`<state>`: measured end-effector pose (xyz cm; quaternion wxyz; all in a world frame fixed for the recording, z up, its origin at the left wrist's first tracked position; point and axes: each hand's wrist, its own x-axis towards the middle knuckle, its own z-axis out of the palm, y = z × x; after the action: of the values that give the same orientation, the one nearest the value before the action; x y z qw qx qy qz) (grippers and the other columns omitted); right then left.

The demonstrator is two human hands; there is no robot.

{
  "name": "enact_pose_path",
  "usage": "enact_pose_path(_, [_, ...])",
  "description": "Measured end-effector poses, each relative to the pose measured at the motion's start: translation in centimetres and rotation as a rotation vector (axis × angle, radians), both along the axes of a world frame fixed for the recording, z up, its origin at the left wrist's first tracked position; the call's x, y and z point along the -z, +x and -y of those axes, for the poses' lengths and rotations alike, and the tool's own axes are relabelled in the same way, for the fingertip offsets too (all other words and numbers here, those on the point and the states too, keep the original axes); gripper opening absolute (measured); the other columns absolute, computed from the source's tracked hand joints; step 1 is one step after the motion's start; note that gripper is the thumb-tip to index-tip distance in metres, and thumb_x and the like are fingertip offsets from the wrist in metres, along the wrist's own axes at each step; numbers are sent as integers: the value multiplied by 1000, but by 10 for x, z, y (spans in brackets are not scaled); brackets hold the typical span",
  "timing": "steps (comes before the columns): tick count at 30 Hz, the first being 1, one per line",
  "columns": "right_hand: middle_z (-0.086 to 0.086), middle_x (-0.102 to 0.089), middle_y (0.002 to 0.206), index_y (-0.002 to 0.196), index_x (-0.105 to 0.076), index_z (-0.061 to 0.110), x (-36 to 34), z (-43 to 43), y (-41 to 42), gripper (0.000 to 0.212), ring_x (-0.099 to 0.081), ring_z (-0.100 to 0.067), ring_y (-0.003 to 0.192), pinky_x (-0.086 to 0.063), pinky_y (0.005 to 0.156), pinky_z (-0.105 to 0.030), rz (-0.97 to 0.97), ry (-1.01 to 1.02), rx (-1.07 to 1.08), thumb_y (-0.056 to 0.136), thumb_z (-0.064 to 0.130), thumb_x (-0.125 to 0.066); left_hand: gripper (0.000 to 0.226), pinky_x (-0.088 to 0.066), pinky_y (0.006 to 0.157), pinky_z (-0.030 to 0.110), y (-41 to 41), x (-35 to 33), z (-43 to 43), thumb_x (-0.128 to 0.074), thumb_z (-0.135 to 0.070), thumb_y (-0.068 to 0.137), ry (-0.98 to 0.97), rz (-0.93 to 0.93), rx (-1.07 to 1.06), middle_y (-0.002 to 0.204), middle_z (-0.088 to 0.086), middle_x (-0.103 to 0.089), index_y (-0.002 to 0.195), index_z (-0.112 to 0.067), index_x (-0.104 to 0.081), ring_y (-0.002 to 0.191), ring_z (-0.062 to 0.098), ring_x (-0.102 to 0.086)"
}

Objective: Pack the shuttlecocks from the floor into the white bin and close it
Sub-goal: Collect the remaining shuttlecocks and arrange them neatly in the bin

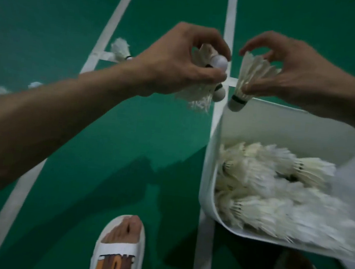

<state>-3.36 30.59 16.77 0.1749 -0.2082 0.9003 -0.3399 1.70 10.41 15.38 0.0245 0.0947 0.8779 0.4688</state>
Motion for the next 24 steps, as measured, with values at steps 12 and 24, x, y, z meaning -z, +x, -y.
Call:
enact_pose_path(12, [9, -58, 97, 96, -48, 34, 46, -155, 39, 53, -59, -5, 83, -51, 66, -25, 97, 270, 106, 58, 46, -83, 32, -53, 63, 13, -17, 21, -122, -71, -35, 76, -199, 94, 244, 95, -18, -62, 106, -30, -64, 78, -1, -63])
enact_pose_path(24, [6, -53, 94, 99, -42, 27, 89, -136, 70, 51, -51, -14, 82, -42, 65, -32, -29, 268, 40, 70, 50, -78, 28, -53, 81, 39, -13, 43, -133, -74, -35, 78, -340, 71, 237, 102, -4, -61, 104, -29, -65, 88, 13, -58])
